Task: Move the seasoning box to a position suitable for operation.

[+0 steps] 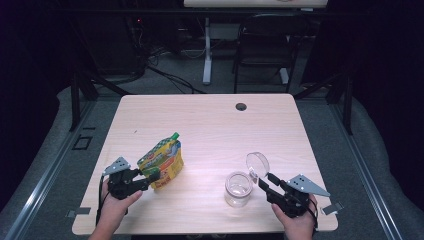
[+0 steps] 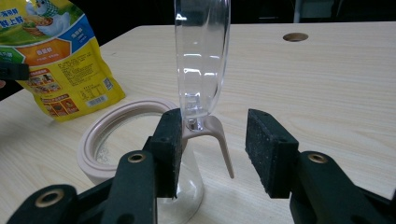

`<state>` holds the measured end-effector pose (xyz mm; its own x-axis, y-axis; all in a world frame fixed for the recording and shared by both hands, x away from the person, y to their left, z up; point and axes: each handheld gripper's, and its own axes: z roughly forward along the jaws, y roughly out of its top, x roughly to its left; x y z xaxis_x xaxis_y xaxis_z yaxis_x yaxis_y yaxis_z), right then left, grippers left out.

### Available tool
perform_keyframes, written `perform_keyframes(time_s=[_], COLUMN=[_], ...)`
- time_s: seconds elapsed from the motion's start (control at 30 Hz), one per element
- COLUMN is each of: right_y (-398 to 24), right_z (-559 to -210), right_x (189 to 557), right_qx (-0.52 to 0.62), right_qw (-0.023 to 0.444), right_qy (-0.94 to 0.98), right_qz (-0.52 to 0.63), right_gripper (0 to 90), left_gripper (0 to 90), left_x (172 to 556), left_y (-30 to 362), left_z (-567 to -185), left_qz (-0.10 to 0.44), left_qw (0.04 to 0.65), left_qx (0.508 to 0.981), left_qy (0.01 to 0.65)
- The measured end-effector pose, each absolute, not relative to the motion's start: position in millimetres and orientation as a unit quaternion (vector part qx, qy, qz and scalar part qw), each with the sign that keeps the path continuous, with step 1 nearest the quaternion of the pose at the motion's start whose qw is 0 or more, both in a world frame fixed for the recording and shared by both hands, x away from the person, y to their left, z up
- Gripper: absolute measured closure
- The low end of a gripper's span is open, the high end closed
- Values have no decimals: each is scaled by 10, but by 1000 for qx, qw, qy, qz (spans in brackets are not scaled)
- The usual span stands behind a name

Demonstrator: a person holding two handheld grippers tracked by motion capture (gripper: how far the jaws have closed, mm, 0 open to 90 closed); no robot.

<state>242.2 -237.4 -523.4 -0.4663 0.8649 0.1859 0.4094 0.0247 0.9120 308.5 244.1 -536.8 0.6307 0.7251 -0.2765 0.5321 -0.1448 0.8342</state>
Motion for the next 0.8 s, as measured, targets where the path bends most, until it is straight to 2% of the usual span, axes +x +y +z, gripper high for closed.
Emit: perform_keyframes(time_s=[0.8], right_y=[-2392], right_z=[-5236], right_x=[2404], right_qx=[469], right_qw=[220], right_qy=[680], right_qz=[519], right_gripper=[557], left_gripper=[386], left_x=[3275], left_y=[2274], left_z=[-5603], left_qz=[78], left_qw=[485], left_qx=[757], left_qy=[431])
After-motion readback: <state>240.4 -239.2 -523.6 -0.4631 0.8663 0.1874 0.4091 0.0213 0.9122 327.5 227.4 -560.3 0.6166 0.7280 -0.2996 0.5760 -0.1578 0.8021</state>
